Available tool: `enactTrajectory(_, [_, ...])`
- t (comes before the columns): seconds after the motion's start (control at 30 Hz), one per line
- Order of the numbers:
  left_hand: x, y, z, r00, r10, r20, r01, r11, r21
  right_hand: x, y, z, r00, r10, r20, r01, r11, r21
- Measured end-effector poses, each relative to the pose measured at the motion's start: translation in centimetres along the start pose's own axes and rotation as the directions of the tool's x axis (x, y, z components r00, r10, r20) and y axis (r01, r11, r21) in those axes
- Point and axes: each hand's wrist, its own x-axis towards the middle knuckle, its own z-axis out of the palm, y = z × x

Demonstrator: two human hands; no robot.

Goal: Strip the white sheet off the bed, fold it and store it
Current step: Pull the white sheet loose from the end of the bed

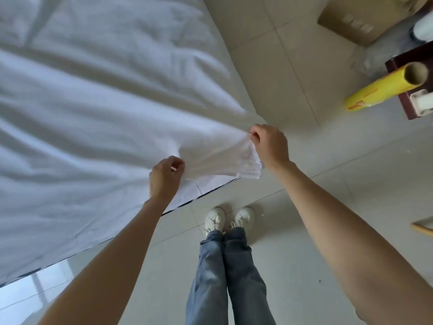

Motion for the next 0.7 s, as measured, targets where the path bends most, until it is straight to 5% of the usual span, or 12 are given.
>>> enactTrajectory(0.13, [-0.8,0.9,0.2,0.959,0.118,0.256,-0.1,0.992,-0.082,0.6,-0.4,-1.9,0.976,-0.061,-0.21,0.043,0.995,-0.09])
enactTrajectory(0.23, [-1.4,0.3,1.0,0.841,0.122,0.528,-0.214,0.97,0.117,0.7,-0.2,-0.9,0.997,0.044,0.063,-0.028,0.971,-0.236])
enactTrajectory(0.3, [-2.0,0.0,1.5,0.809,0.125,0.575,-0.267,0.948,0.17,0.2,0.6,-0.2,0.957,0.13,0.26,-0.068,0.97,-0.235])
enactTrajectory(0.43, [-2.0,0.8,1.9,0.881,0.153,0.448,-0.242,0.959,0.149,-0.4,1.4,0.0,0.893,0.128,0.432,-0.059,0.984,-0.171])
enactTrajectory(0.7, [2.0,9.9,-3.1,0.983,0.165,0.081,-0.162,0.986,-0.038,3.2,-0.5,-8.5,0.987,-0.152,0.048,0.153,0.988,-0.027])
